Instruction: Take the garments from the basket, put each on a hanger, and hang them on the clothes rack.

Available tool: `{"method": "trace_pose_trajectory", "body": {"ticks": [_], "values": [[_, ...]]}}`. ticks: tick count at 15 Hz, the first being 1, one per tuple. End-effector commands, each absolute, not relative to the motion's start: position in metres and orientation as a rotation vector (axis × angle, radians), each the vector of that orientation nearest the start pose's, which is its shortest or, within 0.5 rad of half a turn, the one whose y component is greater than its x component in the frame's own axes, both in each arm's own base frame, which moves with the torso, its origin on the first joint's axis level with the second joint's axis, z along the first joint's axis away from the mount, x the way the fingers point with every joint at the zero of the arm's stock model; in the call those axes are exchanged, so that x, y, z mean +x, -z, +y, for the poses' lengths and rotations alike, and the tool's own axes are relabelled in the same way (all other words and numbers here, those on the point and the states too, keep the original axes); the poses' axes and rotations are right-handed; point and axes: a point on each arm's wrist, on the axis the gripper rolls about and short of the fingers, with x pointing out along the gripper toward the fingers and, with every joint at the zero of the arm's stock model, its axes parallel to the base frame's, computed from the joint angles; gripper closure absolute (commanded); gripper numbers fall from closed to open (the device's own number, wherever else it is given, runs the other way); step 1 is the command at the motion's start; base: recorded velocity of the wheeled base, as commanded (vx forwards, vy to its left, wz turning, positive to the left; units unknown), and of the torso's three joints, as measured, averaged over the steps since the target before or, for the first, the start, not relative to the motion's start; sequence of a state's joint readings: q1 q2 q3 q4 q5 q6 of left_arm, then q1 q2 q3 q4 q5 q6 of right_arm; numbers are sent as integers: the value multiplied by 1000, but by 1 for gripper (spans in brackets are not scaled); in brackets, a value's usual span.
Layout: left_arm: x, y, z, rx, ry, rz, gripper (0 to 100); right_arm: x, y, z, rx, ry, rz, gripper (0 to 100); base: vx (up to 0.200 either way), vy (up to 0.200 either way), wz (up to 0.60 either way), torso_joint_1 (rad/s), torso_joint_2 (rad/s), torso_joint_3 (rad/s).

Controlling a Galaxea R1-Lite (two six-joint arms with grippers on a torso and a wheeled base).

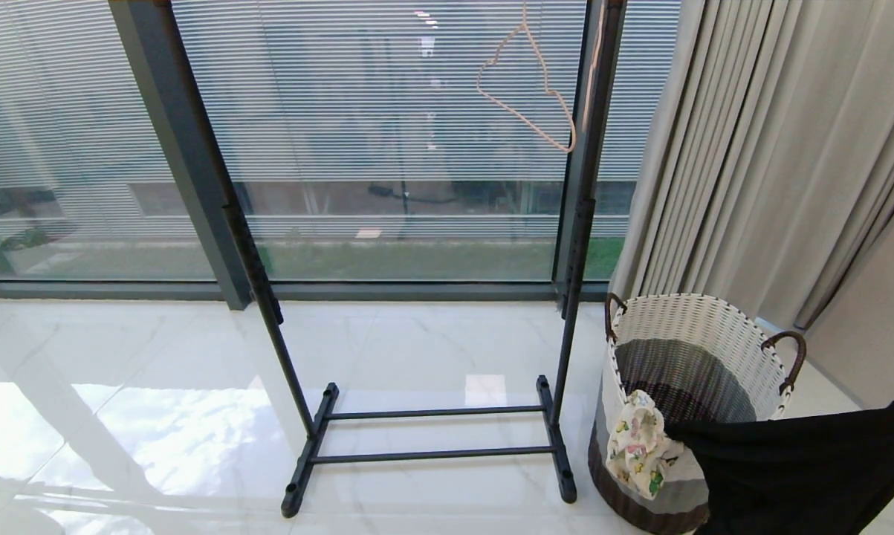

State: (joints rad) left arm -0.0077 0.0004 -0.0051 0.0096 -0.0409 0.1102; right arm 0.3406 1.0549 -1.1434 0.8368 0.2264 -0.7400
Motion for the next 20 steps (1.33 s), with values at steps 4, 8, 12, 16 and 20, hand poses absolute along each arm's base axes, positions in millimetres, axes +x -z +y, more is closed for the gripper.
{"method": "trace_pose_trajectory", "body": {"ticks": [4, 8, 12, 16, 20], "values": [[13, -190, -2, -20, 118, 24, 0, 124, -251, 52, -685, -857, 570, 100, 0, 0, 0, 0, 0, 0], [105, -229, -30, -13, 312, 86, 0, 143, -244, 60, -633, -865, 548, 100, 0, 0, 0, 0, 0, 0], [137, -198, -126, 61, 508, 309, 0, 151, -244, 63, -622, -855, 526, 100, 0, 0, 0, 0, 0, 0], [139, -161, -206, 82, 644, 403, 0, 154, -245, 65, -618, -853, 505, 100, 0, 0, 0, 0, 0, 0], [137, -137, -309, -51, 705, 467, 0, 145, -249, 73, -578, -888, 493, 100, 0, 0, 0, 0, 0, 0]]}}
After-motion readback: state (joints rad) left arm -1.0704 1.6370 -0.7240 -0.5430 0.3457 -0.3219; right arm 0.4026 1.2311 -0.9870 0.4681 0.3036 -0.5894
